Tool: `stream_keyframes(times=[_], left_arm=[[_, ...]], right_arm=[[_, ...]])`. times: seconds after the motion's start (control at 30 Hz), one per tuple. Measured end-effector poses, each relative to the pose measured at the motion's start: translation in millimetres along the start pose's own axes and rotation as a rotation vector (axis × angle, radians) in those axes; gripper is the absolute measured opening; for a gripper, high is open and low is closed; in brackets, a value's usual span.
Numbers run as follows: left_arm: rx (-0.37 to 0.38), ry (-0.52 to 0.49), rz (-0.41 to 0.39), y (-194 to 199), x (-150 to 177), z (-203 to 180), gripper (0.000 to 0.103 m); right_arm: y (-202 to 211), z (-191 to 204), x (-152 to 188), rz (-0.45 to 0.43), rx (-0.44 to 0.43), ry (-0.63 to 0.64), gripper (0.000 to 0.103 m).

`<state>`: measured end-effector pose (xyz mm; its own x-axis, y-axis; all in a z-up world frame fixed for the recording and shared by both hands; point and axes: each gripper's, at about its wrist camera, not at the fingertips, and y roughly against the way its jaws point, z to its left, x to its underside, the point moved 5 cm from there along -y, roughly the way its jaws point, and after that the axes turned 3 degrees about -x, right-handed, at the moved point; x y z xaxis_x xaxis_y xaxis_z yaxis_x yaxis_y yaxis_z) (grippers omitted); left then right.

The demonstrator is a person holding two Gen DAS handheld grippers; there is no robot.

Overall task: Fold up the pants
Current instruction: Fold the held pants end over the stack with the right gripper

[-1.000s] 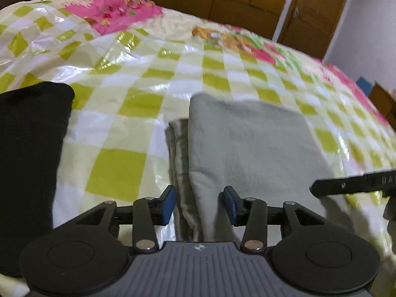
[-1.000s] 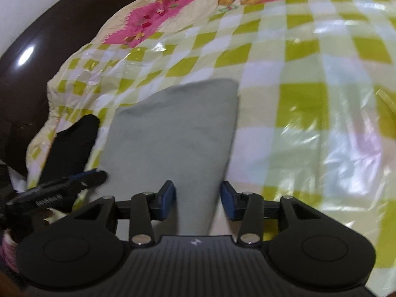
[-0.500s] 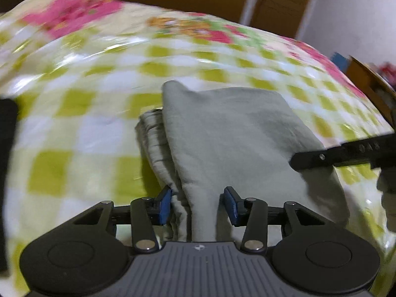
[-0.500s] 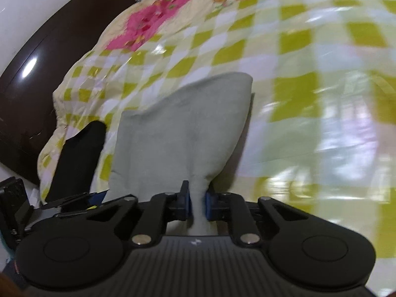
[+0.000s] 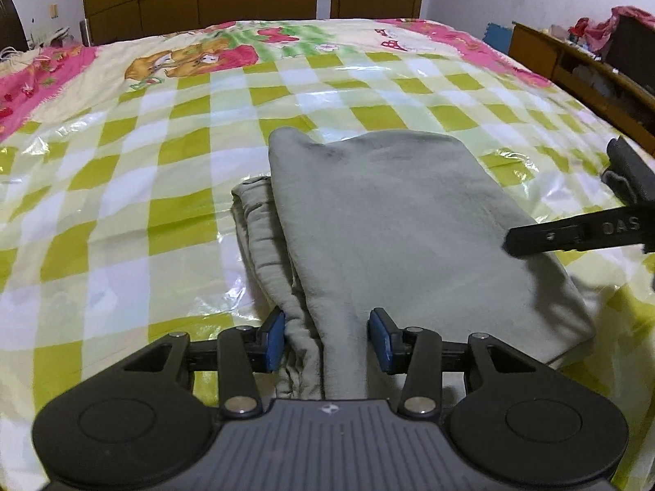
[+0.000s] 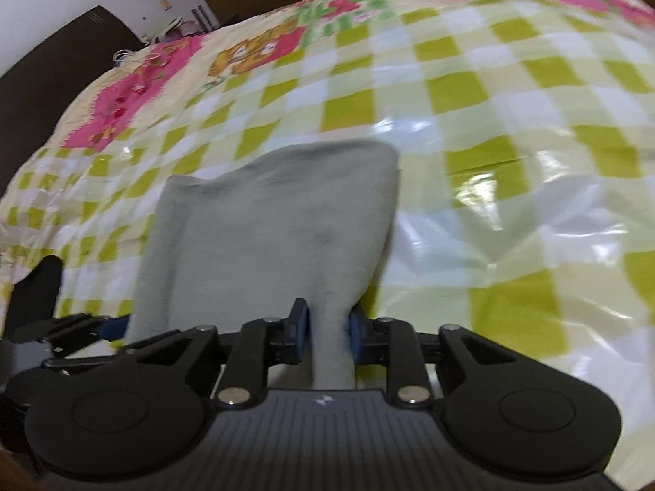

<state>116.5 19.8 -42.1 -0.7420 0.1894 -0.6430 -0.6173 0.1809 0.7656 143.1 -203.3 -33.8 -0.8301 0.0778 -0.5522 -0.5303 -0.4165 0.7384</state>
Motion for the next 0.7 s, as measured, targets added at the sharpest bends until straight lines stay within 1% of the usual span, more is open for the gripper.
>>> stream_keyframes(times=[0.2, 0.47, 0.7], left_arm=[[-0.033, -0.012, 0.002, 4, 1, -4, 0.054], [-0.043, -0.031, -0.003, 7, 0, -7, 0.054], [-0.047, -0.038, -0.001, 6, 2, -7, 0.054]], right_arm=[[20, 8, 8, -0.033, 0.016, 0.044, 0.024], [16, 0, 12, -0.025, 0.022, 0.001, 0.025], [14, 3, 14, -0.016, 0.030, 0.014, 0.028]])
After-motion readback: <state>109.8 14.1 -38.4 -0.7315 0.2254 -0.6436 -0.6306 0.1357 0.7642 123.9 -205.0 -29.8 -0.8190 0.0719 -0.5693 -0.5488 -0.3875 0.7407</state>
